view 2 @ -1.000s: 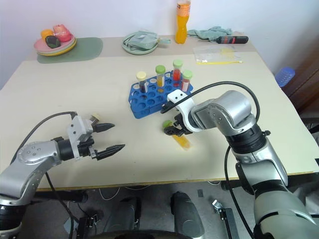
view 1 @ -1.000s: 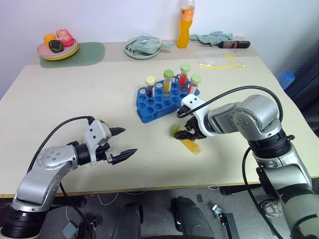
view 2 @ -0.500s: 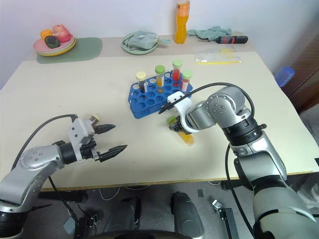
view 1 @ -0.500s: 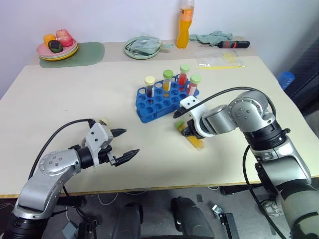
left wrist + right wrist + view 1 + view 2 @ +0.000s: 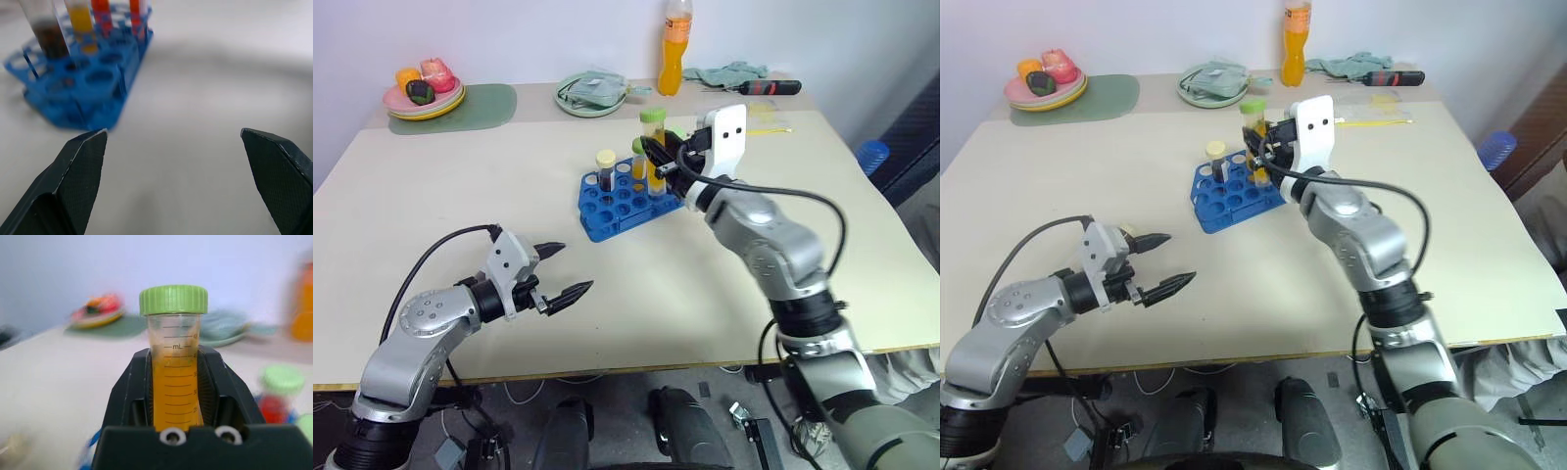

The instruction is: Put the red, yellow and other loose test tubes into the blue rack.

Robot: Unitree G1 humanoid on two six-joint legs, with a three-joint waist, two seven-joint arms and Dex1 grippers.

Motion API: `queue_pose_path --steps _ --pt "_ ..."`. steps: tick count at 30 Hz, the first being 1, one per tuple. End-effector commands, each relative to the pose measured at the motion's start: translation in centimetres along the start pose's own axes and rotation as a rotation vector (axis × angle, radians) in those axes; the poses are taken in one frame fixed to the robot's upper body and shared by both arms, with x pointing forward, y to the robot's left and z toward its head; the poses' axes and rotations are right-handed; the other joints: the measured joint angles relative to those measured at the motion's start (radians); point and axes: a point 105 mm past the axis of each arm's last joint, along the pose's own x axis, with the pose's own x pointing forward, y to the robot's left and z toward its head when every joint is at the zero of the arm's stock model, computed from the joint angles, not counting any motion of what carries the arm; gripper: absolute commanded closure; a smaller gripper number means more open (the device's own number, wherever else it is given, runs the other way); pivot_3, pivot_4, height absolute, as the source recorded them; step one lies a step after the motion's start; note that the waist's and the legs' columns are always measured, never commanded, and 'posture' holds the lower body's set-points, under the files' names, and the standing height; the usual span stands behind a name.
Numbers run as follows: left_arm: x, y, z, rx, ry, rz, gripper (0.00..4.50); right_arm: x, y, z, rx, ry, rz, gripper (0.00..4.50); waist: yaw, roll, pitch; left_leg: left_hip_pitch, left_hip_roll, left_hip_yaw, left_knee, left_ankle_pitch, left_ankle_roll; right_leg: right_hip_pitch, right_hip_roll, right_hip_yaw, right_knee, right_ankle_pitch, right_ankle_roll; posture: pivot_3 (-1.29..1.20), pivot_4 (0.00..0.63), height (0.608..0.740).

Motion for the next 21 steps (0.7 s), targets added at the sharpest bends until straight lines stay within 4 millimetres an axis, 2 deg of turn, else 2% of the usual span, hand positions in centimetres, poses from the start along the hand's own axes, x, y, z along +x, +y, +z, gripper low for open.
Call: queue_pose_path --steps 1,5,21 --pt "0.3 -0.1 0.7 0.007 -0.023 -0.007 0.00 0.9 -0.7 0.1 -0.046 -0.142 -0.052 3.77 0.000 0.000 0.000 0.000 0.000 0.000 0.000 0.000 0.000 0.000 0.000 0.000 0.000 0.000 0.000 0.00 0.150 0.740" --pt "0.2 0.0 0.9 0.008 -0.023 -0.008 0.00 1.6 -0.9 -1.6 -0.064 -0.149 -0.098 3.77 0.001 0.000 0.000 0.000 0.000 0.000 -0.001 0.000 0.000 0.000 0.000 0.000 0.000 0.000 0.000 0.00 0.150 0.740" --pt "-0.5 -0.1 1.0 0.010 -0.015 0.008 0.00 1.7 -1.2 -4.7 -0.089 -0.135 -0.132 3.77 0.000 0.001 0.000 0.000 0.000 0.000 0.000 0.000 0.000 0.000 -0.001 0.000 0.001 0.000 0.000 0.00 0.150 0.740"
